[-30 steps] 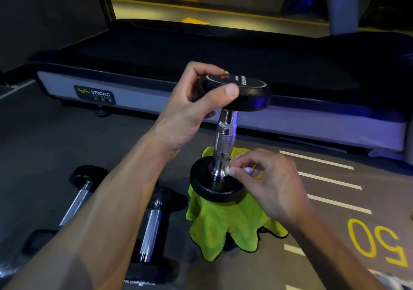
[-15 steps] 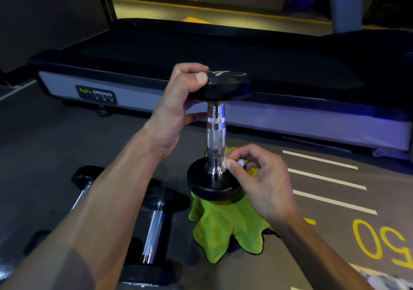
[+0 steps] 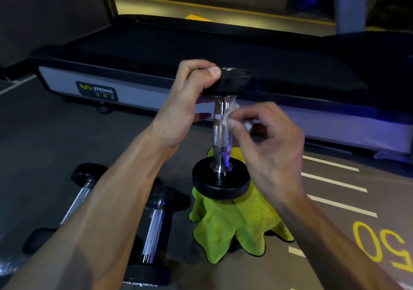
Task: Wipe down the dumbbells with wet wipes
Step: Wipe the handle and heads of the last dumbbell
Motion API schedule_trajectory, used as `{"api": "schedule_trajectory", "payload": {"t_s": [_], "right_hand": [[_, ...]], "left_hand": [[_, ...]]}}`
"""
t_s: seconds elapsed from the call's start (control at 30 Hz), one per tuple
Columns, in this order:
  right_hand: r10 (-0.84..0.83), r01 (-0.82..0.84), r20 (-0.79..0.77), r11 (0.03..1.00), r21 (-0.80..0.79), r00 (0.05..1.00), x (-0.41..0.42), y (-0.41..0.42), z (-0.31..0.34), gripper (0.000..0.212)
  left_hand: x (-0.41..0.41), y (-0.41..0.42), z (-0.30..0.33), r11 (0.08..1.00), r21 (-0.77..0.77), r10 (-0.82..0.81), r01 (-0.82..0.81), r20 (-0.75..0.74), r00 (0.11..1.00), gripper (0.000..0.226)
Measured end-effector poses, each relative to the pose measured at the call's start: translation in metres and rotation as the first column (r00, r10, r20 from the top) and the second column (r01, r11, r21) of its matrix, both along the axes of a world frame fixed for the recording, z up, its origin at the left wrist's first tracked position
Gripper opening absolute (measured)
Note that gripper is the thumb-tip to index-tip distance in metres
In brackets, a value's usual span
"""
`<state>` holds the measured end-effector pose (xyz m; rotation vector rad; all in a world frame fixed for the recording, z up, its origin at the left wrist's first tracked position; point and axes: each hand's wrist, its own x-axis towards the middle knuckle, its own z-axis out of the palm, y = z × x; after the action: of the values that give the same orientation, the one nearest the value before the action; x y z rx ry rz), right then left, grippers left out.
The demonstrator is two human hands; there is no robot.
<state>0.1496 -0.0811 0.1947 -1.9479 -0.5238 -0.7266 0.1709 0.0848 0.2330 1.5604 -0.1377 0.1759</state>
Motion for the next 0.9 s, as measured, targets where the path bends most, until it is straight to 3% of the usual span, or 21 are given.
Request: {"api": "schedule_trajectory", "payload": {"t_s": [0.17, 0.33, 0.53, 0.73, 0.9], "right_hand": [[0.092, -0.088, 0.006, 0.969, -0.233, 0.996, -0.021, -0.006, -0.037, 0.005], [-0.04, 0.087, 0.208, 0.972, -0.218, 0.977, 0.005, 0.002, 0.006, 0.008], [0.031, 0.024, 0.13, 0.916, -0.401, 0.991, -0.017, -0.01, -0.036, 0.01], [-0.12, 0.195, 0.257, 0.936, -0.292, 0.959, 0.004, -0.001, 0.003, 0.011], [-0.023, 0.095, 0.194, 0.923, -0.372, 0.981, -0.023, -0.017, -0.039, 0.033]], "left_hand": [[-0.001, 0.0, 0.0, 0.999, 0.03, 0.012, -0.012, 0.003, 1.0, 0.045], [-0.002, -0.01, 0.002, 0.995, 0.083, 0.044, -0.048, 0.049, 0.998, 0.046], [-0.002, -0.014, 0.003, 0.985, 0.135, 0.1, -0.106, 0.055, 0.993, 0.052], [-0.003, -0.017, 0.006, 0.981, 0.167, 0.093, -0.1, 0.05, 0.994, 0.052], [-0.003, -0.015, 0.005, 0.981, 0.138, 0.136, -0.138, 0.023, 0.99, 0.05]]}}
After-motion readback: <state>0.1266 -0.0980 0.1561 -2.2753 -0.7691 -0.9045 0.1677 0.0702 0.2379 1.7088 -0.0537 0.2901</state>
